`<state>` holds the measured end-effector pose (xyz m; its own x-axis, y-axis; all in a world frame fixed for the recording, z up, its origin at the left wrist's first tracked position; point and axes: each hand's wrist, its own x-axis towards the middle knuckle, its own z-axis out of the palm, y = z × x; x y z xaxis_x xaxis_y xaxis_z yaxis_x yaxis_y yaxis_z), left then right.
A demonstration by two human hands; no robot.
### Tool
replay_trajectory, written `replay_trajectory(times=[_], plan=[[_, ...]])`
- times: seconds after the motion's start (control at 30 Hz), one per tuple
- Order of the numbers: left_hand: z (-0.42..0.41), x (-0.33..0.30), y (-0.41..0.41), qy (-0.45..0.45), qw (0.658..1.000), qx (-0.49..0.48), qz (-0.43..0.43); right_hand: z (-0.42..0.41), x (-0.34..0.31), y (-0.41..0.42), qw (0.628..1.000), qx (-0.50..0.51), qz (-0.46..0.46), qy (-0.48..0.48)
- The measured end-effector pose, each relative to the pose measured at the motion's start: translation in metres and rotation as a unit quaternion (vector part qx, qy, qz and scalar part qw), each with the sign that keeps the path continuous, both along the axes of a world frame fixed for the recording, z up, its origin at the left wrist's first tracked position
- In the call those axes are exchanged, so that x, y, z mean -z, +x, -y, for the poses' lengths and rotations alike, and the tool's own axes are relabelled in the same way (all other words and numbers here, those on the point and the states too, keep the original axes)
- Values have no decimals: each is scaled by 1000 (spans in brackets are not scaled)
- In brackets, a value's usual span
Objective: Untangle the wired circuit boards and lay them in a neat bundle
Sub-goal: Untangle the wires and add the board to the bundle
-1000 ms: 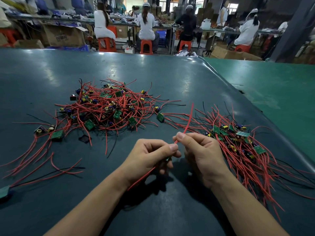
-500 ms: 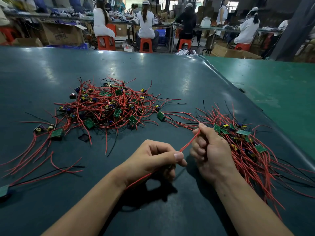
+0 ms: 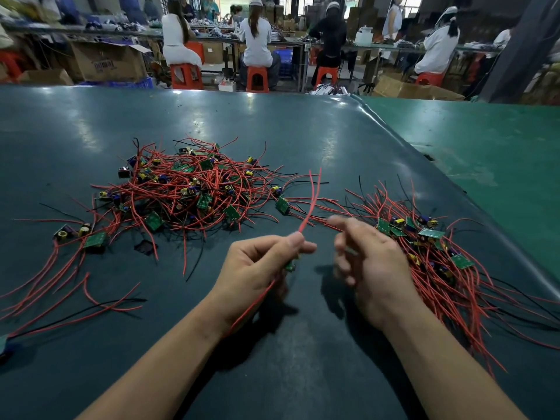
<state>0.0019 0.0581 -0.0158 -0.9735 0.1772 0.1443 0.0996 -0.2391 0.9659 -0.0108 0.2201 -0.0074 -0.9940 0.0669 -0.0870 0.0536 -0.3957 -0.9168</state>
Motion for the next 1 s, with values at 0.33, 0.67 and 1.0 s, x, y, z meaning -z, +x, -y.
replay_trajectory(times=[0.33, 0.67, 1.0], plan=[[-4, -4, -2, 11, 999, -21, 30, 24, 2, 21, 978, -166, -34, 124], [27, -3, -18, -38, 896, -382, -223, -5, -23, 7, 953, 245, -148, -101], [17, 22, -20, -178, 936, -219, -211, -9, -16, 8, 936, 235, 2, -263]])
